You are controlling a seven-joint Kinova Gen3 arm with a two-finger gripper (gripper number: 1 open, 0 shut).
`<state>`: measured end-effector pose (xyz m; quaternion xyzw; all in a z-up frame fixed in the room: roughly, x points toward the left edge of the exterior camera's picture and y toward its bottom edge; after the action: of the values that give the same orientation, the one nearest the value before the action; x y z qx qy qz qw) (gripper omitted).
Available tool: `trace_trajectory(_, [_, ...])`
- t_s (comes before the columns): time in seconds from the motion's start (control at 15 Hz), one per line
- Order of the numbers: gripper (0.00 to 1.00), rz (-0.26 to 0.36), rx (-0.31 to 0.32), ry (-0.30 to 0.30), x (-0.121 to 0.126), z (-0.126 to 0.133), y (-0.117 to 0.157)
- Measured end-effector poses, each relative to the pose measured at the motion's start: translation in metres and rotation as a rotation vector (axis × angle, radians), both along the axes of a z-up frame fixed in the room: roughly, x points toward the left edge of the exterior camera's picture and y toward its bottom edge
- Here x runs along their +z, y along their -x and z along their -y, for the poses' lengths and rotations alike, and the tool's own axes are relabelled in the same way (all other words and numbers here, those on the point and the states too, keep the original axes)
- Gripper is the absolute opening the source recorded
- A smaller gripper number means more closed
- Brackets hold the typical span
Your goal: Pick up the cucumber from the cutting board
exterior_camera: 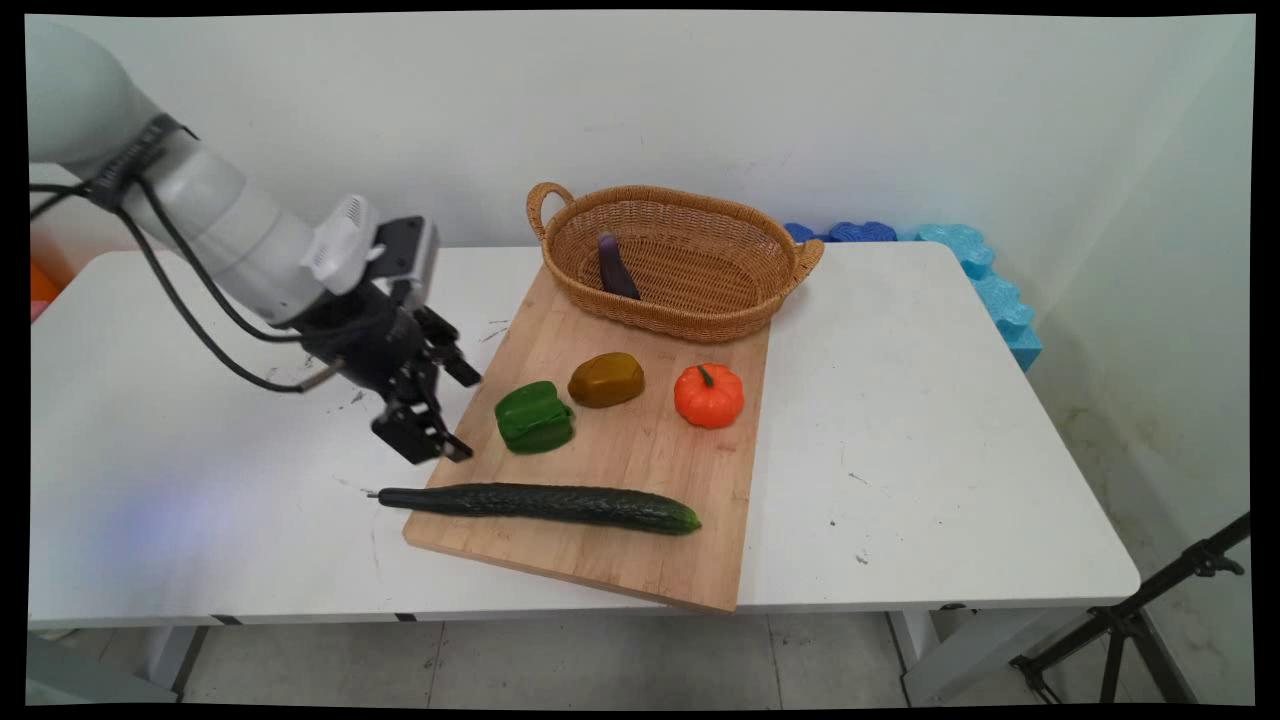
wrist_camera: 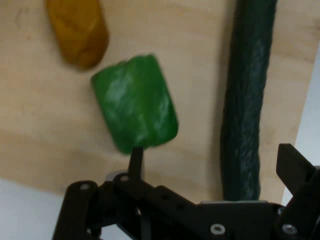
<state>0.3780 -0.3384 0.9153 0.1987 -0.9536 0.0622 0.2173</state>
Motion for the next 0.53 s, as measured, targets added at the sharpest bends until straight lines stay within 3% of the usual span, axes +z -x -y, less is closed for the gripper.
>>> trace_trajectory(0.53, [1.0, -0.013, -0.118, 0.019, -0.027, -0.001, 0.067])
